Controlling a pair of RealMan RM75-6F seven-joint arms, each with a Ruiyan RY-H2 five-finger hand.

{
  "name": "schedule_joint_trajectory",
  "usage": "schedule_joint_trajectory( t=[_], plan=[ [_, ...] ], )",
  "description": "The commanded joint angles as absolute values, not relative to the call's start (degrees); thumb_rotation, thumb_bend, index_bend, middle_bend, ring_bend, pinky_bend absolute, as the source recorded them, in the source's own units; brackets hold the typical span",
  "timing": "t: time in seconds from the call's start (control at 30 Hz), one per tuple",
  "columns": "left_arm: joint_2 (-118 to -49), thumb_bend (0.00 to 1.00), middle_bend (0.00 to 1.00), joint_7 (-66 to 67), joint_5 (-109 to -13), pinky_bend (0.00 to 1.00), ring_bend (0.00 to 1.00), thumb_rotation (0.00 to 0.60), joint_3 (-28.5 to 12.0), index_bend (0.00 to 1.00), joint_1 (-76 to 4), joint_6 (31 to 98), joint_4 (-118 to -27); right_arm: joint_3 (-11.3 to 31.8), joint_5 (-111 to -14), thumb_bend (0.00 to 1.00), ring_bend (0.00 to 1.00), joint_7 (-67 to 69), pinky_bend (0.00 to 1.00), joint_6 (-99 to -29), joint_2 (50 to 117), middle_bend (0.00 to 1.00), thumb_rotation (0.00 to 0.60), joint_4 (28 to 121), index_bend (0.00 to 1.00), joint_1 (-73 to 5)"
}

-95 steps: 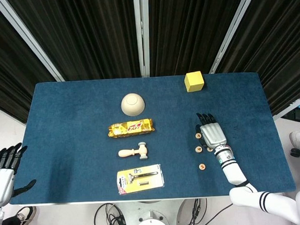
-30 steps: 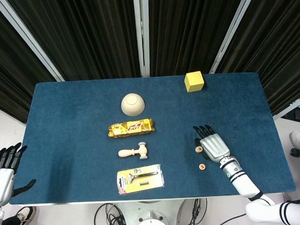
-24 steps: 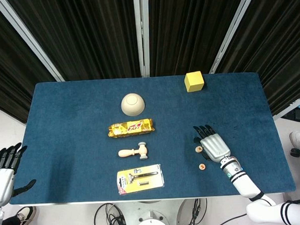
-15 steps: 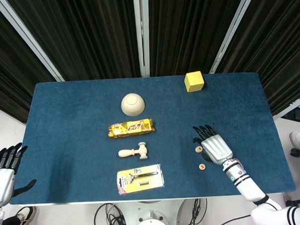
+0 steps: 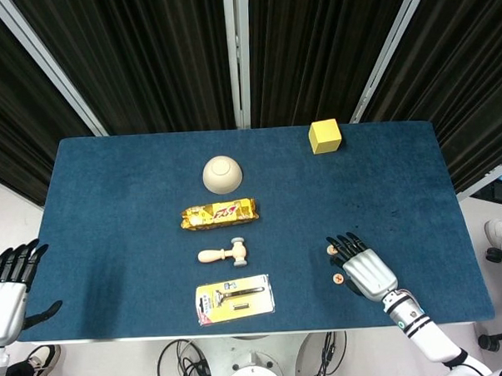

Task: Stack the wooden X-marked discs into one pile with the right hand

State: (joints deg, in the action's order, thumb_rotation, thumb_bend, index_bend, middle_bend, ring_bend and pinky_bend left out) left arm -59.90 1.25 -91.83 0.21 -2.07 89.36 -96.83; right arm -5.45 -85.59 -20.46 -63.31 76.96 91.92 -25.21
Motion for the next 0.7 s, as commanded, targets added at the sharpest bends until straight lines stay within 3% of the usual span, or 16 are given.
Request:
schedule_joint_trajectory(
  t=[0.03, 0.7],
  plan=[
    [-59.86, 0.14, 0.0, 1.1, -91.77, 0.0, 0.0, 0.6, 0.19, 0.08, -2.08, 89.32, -96.76, -5.68, -85.74, 0.27, 0.0, -20.29, 0.0, -62.99, 77.57, 0.0, 0.6, 91.23, 0.36, -24.85],
    [-59.63, 0.14, 0.0, 0.26, -91.94, 0.0, 0.0, 0.6, 0.12, 0.08, -1.87, 89.87, -96.69, -5.02, -86.34, 0.27, 0.0, -22.3, 0.0, -63.07, 80.9, 0.0, 0.6, 88.66, 0.42, -23.4]
  ],
)
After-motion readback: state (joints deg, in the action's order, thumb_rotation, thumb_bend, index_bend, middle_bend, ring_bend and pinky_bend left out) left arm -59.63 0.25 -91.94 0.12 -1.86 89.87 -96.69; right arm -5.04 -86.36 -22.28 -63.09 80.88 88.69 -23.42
